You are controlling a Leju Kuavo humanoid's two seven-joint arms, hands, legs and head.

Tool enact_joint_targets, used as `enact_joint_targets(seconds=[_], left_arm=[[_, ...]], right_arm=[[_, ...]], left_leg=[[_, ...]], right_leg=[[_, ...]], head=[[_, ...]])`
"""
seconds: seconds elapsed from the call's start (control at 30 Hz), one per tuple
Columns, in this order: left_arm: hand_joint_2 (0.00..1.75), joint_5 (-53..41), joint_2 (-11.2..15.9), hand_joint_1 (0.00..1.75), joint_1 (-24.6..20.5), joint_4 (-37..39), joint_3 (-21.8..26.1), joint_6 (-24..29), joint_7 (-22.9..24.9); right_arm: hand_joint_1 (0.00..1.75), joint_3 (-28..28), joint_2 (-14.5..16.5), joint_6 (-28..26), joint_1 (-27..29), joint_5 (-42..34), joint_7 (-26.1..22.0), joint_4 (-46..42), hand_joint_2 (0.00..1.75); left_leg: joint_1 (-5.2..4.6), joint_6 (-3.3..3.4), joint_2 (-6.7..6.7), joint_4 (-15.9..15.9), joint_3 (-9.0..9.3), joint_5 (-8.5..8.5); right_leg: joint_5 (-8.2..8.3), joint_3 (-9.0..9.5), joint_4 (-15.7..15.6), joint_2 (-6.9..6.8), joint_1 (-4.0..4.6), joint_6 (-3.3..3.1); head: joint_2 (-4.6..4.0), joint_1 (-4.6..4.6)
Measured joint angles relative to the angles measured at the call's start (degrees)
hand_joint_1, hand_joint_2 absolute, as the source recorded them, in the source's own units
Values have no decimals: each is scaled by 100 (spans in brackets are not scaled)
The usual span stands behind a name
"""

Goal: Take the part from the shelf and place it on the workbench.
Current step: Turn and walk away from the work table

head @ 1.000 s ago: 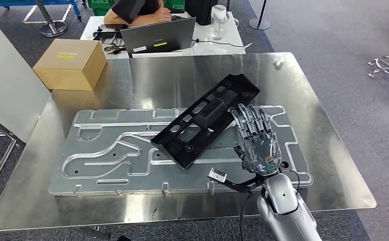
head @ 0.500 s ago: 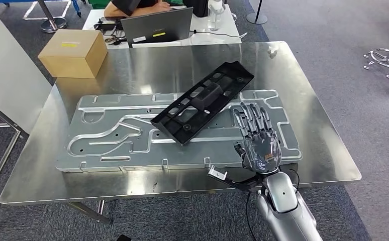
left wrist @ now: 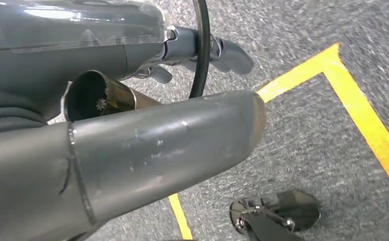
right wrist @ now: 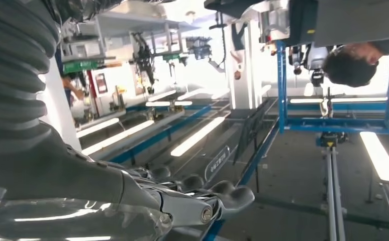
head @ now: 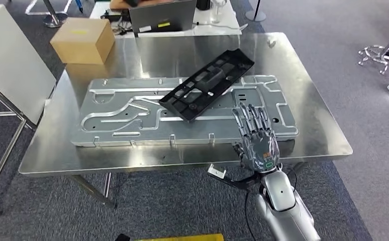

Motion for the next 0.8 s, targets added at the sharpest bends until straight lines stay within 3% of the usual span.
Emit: enact_joint_targets(seconds=[0.03, 0.07, 0.13, 0.17, 0.2, 0.23, 0.3, 0.37, 0.4, 0.47, 0.5, 0.53, 0.57, 0.63, 0.67, 0.7, 0.73, 0.8], left_arm=[[0, 0, -4, 0, -2, 1, 5, -1, 4], [0, 0, -9, 0, -3, 1, 10, -1, 7], [0, 0, -13, 0, -1, 1, 22, -2, 8], [0, 0, -16, 0, 4, 1, 26, -2, 8], [0, 0, -19, 0, 8, 1, 30, -2, 8], [0, 0, -22, 0, 10, 1, 33, -2, 8], [0, 0, -32, 0, 9, 1, 37, -2, 8], [0, 2, -48, 0, 10, 1, 45, 4, 9], [0, 7, -56, 0, 9, 1, 54, 9, 9], [0, 18, -65, 0, 10, 1, 80, 26, 8], [0, 22, -69, 0, 15, 1, 97, 35, 8], [0, 25, -73, 0, 23, 1, 113, 45, 13], [0, 30, -74, 0, 32, 1, 128, 53, 20], [0, 37, -74, 0, 41, 1, 155, 61, 42], [0, 39, -74, 0, 42, 1, 169, 63, 56], [0, 38, -74, 0, 42, 1, 186, 63, 70], [0, 36, -74, 0, 44, 1, 202, 64, 82], [0, 28, -74, 0, 42, 1, 223, 65, 97]], right_arm=[[0, 1, -2, 1, 3, -34, 3, 23, 175], [0, 1, -3, 1, 5, -56, 7, 45, 175], [0, 2, -4, 1, 7, -69, 12, 79, 175], [0, 2, -4, 1, 10, -70, 13, 96, 175], [0, 2, -4, 1, 13, -70, 14, 112, 175], [0, 2, -3, 1, 16, -70, 14, 125, 175], [0, 2, -2, 1, 10, -97, 13, 136, 175], [0, 2, 3, 2, 4, -207, 4, 138, 175], [0, 2, 9, 3, 14, -301, -1, 146, 175], [0, 1, 39, 6, 100, -521, -18, 217, 175], [0, 0, 66, 6, 166, -643, -39, 285, 175], [0, -7, 106, 3, 247, -742, -67, 365, 175], [0, -26, 152, 1, 333, -823, -106, 457, 175], [0, -99, 240, 1, 511, -898, -175, 643, 175], [0, -153, 276, 2, 603, -915, -200, 748, 175], [0, -215, 309, 2, 688, -926, -217, 860, 175], [0, -278, 335, 0, 764, -925, -231, 966, 175], [0, -437, 394, -3, 857, -921, -268, 1222, 175]], left_leg=[[6, 51, 13, -16, -65, 80], [12, 90, 26, -24, -146, 166], [-2, 125, 31, -13, -331, 319], [-12, 128, 33, -1, -432, 392], [-22, 127, 35, 15, -531, 458], [-32, 124, 35, 34, -626, 516], [-52, 109, 30, 74, -782, 618], [-70, 64, 26, 93, -859, 714], [-65, 31, 26, 83, -867, 764], [-52, -39, 28, 39, -872, 862], [-44, -74, 21, 51, -894, 830], [-39, -109, 14, 136, -938, 683], [-30, -145, 6, 321, -1002, 432], [5, -213, 2, 965, -1149, -168], [24, -246, 3, 1306, -1187, -321], [42, -275, 4, 1550, -1176, -330], [61, -302, 4, 1634, -1085, -205], [100, -342, 1, 1238, -631, 88]], right_leg=[[-180, -56, 115, 7, -4, 27], [-470, -134, 347, 15, -11, 47], [-1067, -290, 1067, 17, -11, 79], [-1196, -316, 1399, 17, -10, 87], [-1185, -271, 1589, 17, -8, 84], [-1072, -132, 1583, 17, -2, 68], [-876, 448, 975, 18, 28, -13], [-946, 1033, 154, 9, 72, -94], [-1008, 1180, -89, 5, 96, -123], [-936, 1182, -214, -2, 103, -164], [-864, 1151, -257, -13, 91, -194], [-780, 1098, -293, -22, 71, -229], [-697, 1029, -322, -32, 50, -256], [-556, 857, -322, -42, 48, -282], [-485, 759, -309, -49, 46, -274], [-418, 656, -289, -57, 41, -261], [-355, 542, -254, -64, 31, -241], [-254, 315, -148, -64, 4, -183]], head=[[0, 4], [0, 8], [0, 9], [0, 10], [0, 9], [0, 9], [0, 8], [0, 4], [0, 6], [0, 13], [0, 19], [0, 13], [0, 7], [0, -7], [0, -8], [0, -7], [0, -8], [0, -9]])
